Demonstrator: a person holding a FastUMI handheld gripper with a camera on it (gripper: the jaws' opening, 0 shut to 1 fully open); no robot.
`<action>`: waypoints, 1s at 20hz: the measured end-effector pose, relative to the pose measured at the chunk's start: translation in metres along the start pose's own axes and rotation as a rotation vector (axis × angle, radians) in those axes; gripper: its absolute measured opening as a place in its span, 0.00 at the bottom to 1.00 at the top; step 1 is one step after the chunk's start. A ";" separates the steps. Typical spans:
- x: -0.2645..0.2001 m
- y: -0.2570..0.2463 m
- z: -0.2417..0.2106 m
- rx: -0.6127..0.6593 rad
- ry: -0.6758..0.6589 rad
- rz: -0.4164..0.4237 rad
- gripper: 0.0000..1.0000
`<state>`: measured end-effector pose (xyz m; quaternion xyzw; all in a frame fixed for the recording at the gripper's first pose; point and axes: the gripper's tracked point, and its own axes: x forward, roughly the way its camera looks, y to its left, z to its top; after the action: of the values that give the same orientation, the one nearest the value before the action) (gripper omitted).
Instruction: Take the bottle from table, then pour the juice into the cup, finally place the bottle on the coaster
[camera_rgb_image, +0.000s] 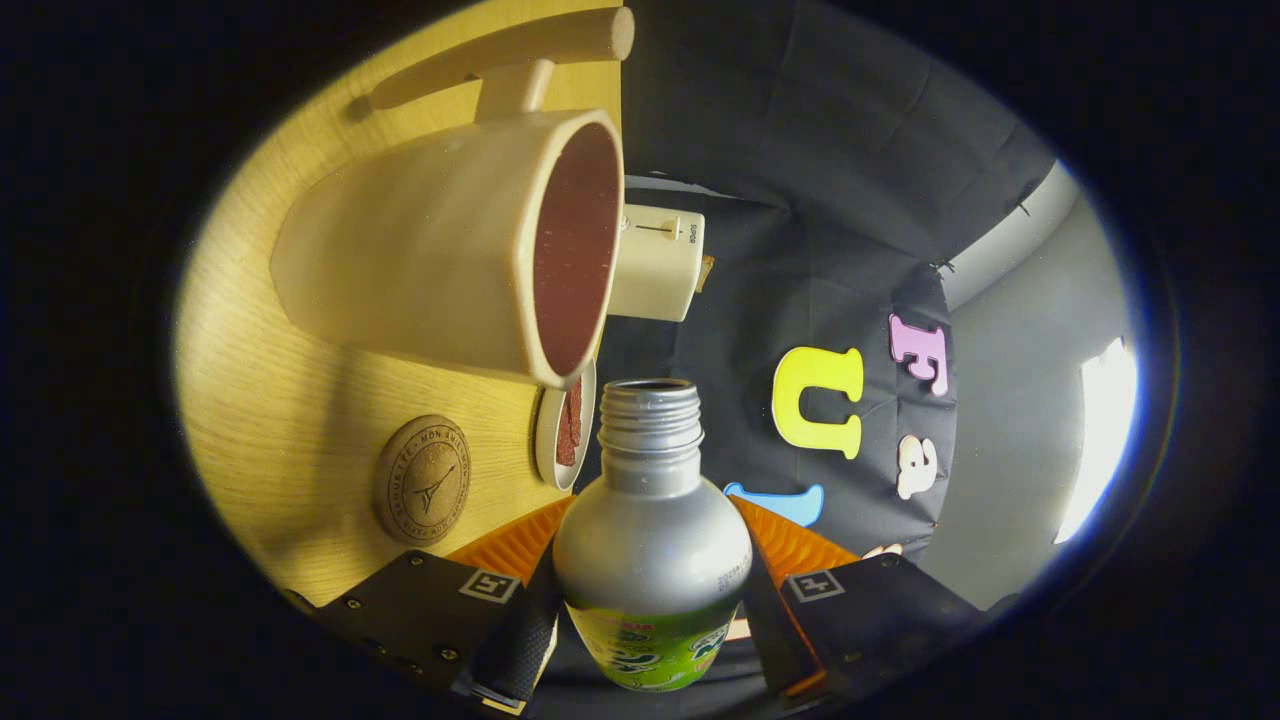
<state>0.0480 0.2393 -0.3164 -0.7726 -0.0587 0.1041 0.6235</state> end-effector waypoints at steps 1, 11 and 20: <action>0.000 0.000 0.001 -0.008 -0.002 0.000 0.81; 0.000 -0.002 0.000 -0.043 -0.002 -0.005 0.82; 0.000 -0.007 0.000 -0.086 -0.006 -0.025 0.81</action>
<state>0.0479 0.2402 -0.3099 -0.7975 -0.0747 0.0959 0.5909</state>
